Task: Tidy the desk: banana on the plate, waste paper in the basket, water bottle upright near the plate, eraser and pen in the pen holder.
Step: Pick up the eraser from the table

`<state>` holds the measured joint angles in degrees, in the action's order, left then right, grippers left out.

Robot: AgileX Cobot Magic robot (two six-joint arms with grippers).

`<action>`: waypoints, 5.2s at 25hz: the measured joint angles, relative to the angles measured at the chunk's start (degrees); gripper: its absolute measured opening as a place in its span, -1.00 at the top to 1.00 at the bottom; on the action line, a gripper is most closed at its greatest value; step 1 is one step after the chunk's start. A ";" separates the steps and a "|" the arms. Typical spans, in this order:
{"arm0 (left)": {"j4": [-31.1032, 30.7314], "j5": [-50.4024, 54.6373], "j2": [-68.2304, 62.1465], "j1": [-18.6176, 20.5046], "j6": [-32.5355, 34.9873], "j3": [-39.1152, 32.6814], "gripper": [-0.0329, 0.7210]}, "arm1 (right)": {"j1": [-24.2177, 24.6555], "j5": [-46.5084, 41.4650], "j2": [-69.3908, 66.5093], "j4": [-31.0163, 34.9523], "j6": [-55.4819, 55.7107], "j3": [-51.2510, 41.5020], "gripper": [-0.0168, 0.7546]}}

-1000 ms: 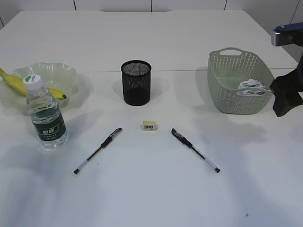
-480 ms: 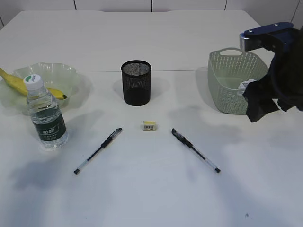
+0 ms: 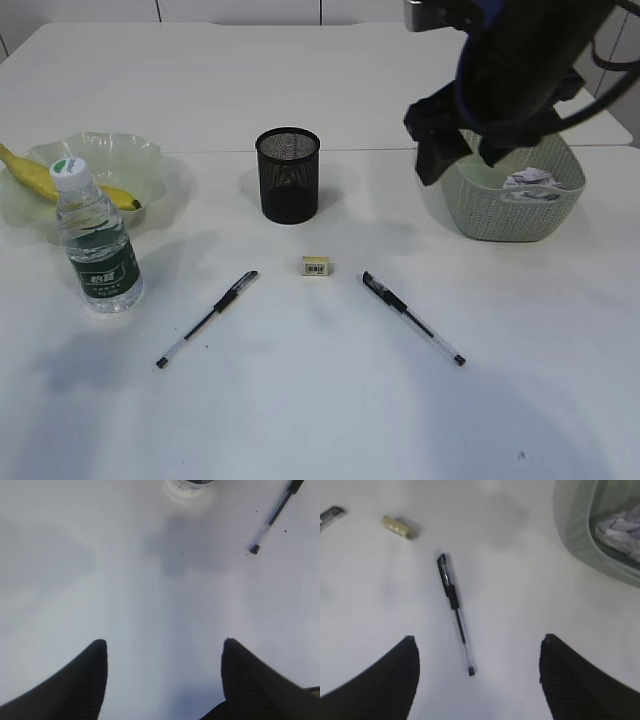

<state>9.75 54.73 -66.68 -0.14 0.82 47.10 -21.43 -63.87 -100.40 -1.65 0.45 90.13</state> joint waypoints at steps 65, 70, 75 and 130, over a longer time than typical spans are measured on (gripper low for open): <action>2.64 -8.64 -3.50 0.00 0.02 0.00 -0.26 | -8.46 0.98 -36.46 2.97 33.33 27.99 -0.38; 2.76 -8.75 -3.50 0.00 0.02 0.00 -0.26 | -8.46 1.11 -37.18 2.97 33.45 28.01 -0.38; 2.89 -8.75 -3.50 0.00 0.02 0.00 -0.26 | -8.46 1.45 -37.31 2.97 33.45 28.01 -0.38; 2.98 -9.83 -3.50 0.00 0.12 0.00 -0.26 | -8.46 0.29 -39.20 1.65 33.72 38.19 0.27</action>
<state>12.73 44.90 -70.17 -0.14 0.94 47.10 -29.89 -63.59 -139.60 0.00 34.17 128.32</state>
